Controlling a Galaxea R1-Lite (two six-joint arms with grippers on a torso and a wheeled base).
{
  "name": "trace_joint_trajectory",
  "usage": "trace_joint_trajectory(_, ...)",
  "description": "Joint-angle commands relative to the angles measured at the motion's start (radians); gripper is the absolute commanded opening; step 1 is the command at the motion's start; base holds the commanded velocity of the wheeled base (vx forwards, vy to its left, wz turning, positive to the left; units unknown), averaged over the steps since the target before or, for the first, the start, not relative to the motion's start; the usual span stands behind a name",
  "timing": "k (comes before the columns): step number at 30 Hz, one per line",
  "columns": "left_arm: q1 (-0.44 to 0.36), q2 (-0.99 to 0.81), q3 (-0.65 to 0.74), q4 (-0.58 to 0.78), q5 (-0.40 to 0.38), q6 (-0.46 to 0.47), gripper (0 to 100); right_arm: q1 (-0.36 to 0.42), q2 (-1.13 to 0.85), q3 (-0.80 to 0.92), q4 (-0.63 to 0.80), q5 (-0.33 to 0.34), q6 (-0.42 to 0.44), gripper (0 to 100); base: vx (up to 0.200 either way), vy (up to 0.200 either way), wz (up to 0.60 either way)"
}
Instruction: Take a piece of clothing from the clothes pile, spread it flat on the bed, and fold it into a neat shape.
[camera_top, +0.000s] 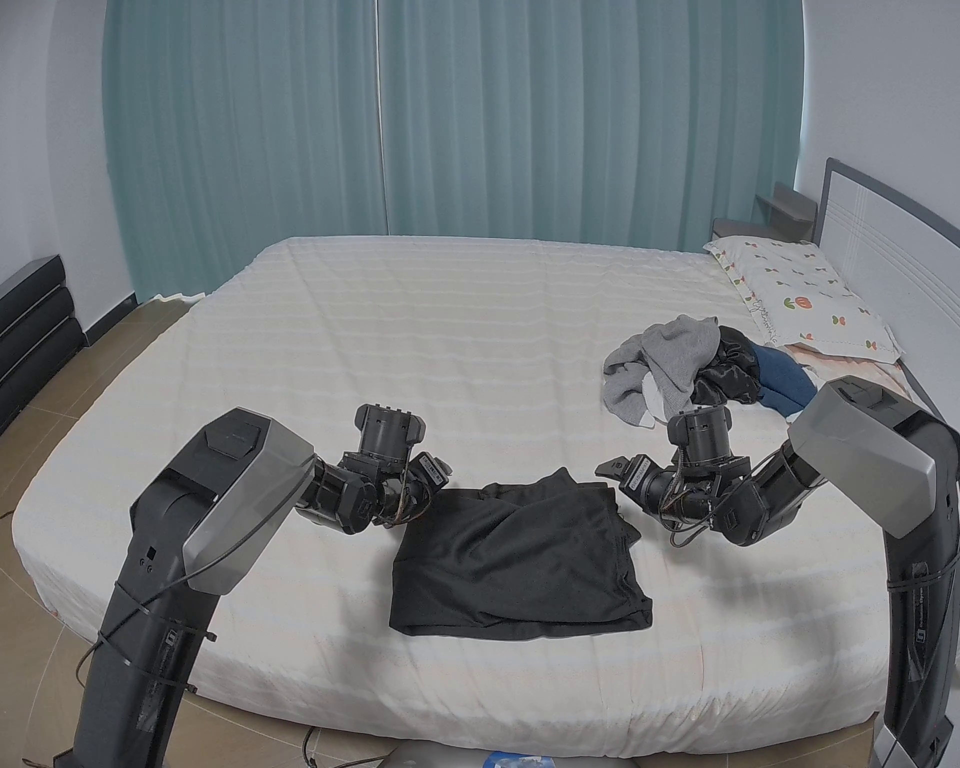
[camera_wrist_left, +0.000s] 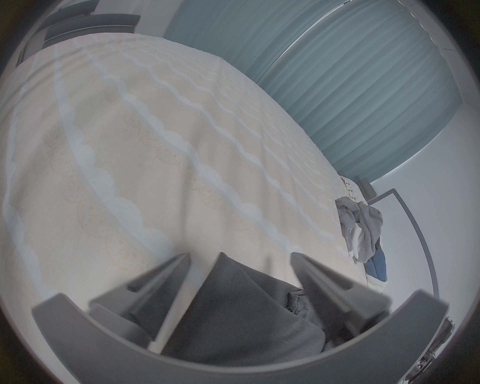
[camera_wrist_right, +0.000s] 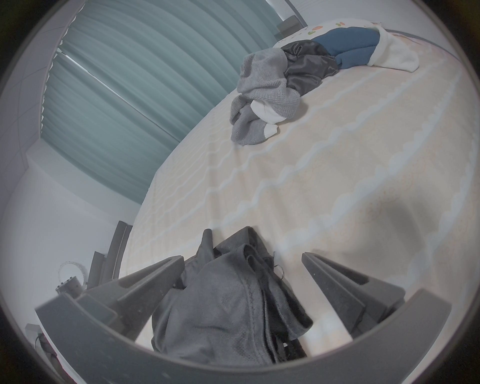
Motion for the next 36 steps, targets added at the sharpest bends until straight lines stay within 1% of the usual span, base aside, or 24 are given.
trace_joint_trajectory(1,0.001,0.013,-0.004,0.001,0.005,-0.025,0,0.002,0.020,-0.002,-0.009,0.016,-0.001,100,0.000,0.000,0.00)
trace_joint_trajectory(7,0.010,-0.025,0.009,0.001,0.038,-0.120,0,0.013,0.026,-0.022,-0.007,0.059,-0.007,100,0.000,0.000,0.00)
trace_joint_trajectory(14,0.018,-0.091,0.076,-0.009,0.043,-0.132,0,0.028,0.045,-0.046,-0.007,0.062,-0.039,100,0.000,0.000,0.00)
trace_joint_trajectory(15,0.018,-0.102,0.094,-0.012,0.041,-0.133,0,0.030,0.053,-0.051,-0.009,0.061,-0.053,0,0.000,0.000,0.00)
trace_joint_trajectory(23,0.018,-0.099,0.125,-0.012,0.041,-0.135,0,0.019,0.092,-0.080,-0.007,0.049,-0.101,0,0.000,0.000,0.00)
trace_joint_trajectory(29,0.029,-0.094,0.137,-0.028,0.041,-0.133,0,-0.018,0.085,-0.103,-0.010,0.047,-0.102,0,0.000,0.000,0.00)
trace_joint_trajectory(36,0.029,-0.074,0.139,-0.057,0.041,-0.123,0,-0.031,0.082,-0.106,-0.013,0.036,-0.104,0,0.000,0.000,0.00)
